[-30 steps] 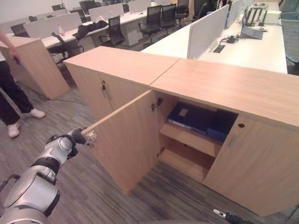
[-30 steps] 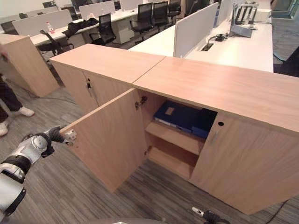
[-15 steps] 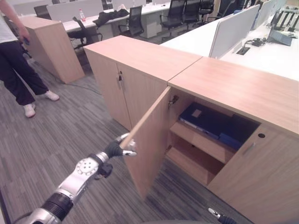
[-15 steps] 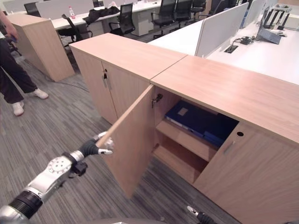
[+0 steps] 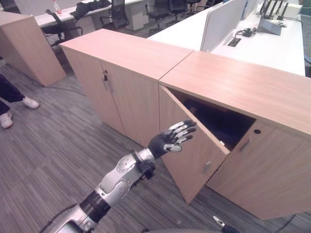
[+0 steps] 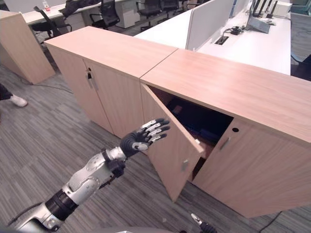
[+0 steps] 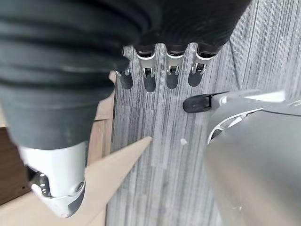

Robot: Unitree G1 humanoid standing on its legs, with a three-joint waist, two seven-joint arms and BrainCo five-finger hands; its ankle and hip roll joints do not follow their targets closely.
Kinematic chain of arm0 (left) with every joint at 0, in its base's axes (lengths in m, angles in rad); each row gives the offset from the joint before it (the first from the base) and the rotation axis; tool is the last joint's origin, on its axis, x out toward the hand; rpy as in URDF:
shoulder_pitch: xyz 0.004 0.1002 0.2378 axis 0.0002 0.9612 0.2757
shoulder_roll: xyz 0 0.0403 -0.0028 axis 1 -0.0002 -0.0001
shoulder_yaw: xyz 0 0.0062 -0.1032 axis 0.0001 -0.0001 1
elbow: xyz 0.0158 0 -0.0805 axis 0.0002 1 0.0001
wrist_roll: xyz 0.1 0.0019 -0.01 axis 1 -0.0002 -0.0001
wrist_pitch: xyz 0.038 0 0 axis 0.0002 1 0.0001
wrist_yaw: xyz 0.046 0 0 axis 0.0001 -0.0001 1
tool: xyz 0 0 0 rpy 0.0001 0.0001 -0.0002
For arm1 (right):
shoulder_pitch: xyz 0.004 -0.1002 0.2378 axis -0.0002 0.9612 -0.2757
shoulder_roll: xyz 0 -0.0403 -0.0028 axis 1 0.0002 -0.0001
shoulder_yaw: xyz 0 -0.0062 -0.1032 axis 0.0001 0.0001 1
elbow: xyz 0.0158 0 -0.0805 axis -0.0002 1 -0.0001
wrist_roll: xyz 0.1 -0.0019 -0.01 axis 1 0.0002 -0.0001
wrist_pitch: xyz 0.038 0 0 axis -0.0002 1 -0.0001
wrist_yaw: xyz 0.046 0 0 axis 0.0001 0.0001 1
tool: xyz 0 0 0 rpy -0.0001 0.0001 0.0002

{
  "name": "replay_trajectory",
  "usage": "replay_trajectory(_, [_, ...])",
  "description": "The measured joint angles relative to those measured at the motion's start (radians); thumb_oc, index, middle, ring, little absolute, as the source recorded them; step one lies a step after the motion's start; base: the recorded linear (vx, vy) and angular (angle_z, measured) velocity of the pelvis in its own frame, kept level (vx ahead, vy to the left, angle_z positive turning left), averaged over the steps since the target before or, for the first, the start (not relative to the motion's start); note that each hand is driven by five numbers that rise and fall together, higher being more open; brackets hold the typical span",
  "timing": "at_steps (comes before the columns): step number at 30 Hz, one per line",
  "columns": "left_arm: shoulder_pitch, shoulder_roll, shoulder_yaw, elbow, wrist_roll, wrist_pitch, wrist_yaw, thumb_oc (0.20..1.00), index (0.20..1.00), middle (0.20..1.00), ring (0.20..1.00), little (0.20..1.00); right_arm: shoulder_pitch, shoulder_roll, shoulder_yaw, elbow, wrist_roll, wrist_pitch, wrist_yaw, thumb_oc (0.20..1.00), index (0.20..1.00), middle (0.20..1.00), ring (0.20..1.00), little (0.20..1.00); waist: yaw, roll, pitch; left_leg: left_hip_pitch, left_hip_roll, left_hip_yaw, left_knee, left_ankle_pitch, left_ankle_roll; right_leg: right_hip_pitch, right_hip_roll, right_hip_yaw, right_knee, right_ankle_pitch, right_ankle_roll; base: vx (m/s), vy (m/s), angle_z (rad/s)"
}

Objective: Put the empty folder in the office cabinet

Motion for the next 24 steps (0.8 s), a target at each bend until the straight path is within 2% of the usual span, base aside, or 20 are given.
replay_trajectory(5, [-0.002,-0.034,0.013,0.181,0.049,-0.013,0.043,1.000,1.000,1.000,1.000,1.000,0.004,0.003,0.016,-0.006,0.000,-0.002,-0.001,1.000,1.000,1.000,1.000,1.000,-0.027,0.000,0.000,0.016,0.020,0.047,0.000,-0.005,-0.008,-0.013,0.012,0.040,0.000,-0.001,-0.004,-0.02,-0.099,-0.28])
replay_trajectory(7, [-0.003,-0.067,0.056,0.332,0.155,-0.031,0.074,1.000,1.000,1.000,1.000,1.000,0.016,0.002,0.016,0.004,0.000,0.000,-0.002,1.000,1.000,1.000,1.000,1.000,-0.046,0.000,-0.002,0.025,0.033,0.069,0.000,-0.010,-0.016,-0.016,0.024,0.064,0.000,-0.007,-0.003,-0.02,-0.096,-0.28])
replay_trajectory(8, [-0.003,-0.075,0.075,0.382,0.174,-0.031,0.091,1.000,1.000,1.000,1.000,1.000,0.010,0.002,0.016,0.006,0.000,0.000,-0.003,1.000,1.000,1.000,1.000,1.000,-0.042,0.000,-0.002,0.028,0.036,0.076,-0.001,-0.011,-0.018,-0.019,0.028,0.071,-0.001,-0.007,-0.007,-0.02,-0.110,-0.36])
replay_trajectory(9, [-0.005,-0.085,0.094,0.454,0.224,-0.038,0.120,1.000,1.000,1.000,1.000,1.000,0.013,0.001,0.016,0.011,0.000,-0.001,-0.006,1.000,1.000,1.000,1.000,1.000,-0.053,0.000,-0.003,0.028,0.045,0.088,-0.001,-0.015,-0.024,-0.026,0.035,0.083,-0.001,-0.005,-0.010,-0.03,-0.153,-0.41])
replay_trajectory(10, [-0.010,-0.125,0.154,0.649,0.317,-0.046,0.168,1.000,1.000,1.000,1.000,1.000,0.012,-0.002,0.016,0.028,0.000,0.000,-0.009,1.000,1.000,1.000,1.000,1.000,-0.076,0.002,-0.008,0.029,0.056,0.101,0.000,-0.013,-0.028,-0.032,0.048,0.094,-0.001,-0.005,-0.017,-0.03,-0.153,-0.34])
replay_trajectory(13, [-0.033,-0.163,0.193,0.932,0.443,-0.033,0.231,1.000,1.000,1.000,1.000,1.000,0.018,-0.007,0.017,0.032,-0.001,0.002,-0.010,1.000,1.000,1.000,1.000,1.000,-0.105,0.005,-0.011,0.036,0.071,0.113,0.000,-0.011,-0.030,-0.034,0.065,0.109,-0.001,-0.004,-0.032,-0.01,-0.087,-0.20])
replay_trajectory(18, [-0.010,-0.135,0.212,0.979,0.541,-0.014,0.262,1.000,1.000,1.000,1.000,1.000,0.037,-0.037,0.016,0.030,-0.001,0.001,-0.014,1.000,1.000,1.000,1.000,1.000,-0.107,0.024,-0.019,0.040,0.097,0.130,0.001,-0.010,-0.031,-0.043,0.093,0.132,-0.001,0.001,-0.051,-0.01,-0.096,-0.15])
replay_trajectory(20, [-0.004,-0.119,0.216,0.971,0.543,-0.015,0.263,1.000,1.000,1.000,1.000,1.000,0.050,-0.059,0.016,0.032,-0.002,0.002,-0.013,1.000,1.000,1.000,1.000,1.000,-0.103,0.046,-0.027,0.055,0.111,0.133,0.000,-0.011,-0.032,-0.030,0.108,0.139,-0.001,-0.013,-0.059,0.00,-0.151,-0.07])
replay_trajectory(24, [-0.009,-0.138,0.203,0.974,0.571,-0.015,0.275,1.000,1.000,1.000,1.000,1.000,0.053,-0.064,0.017,0.031,-0.002,0.002,-0.009,1.000,1.000,1.000,1.000,1.000,-0.105,0.075,-0.041,0.056,0.133,0.132,0.000,-0.008,-0.040,-0.030,0.130,0.142,-0.001,-0.018,-0.065,0.00,-0.102,-0.02])
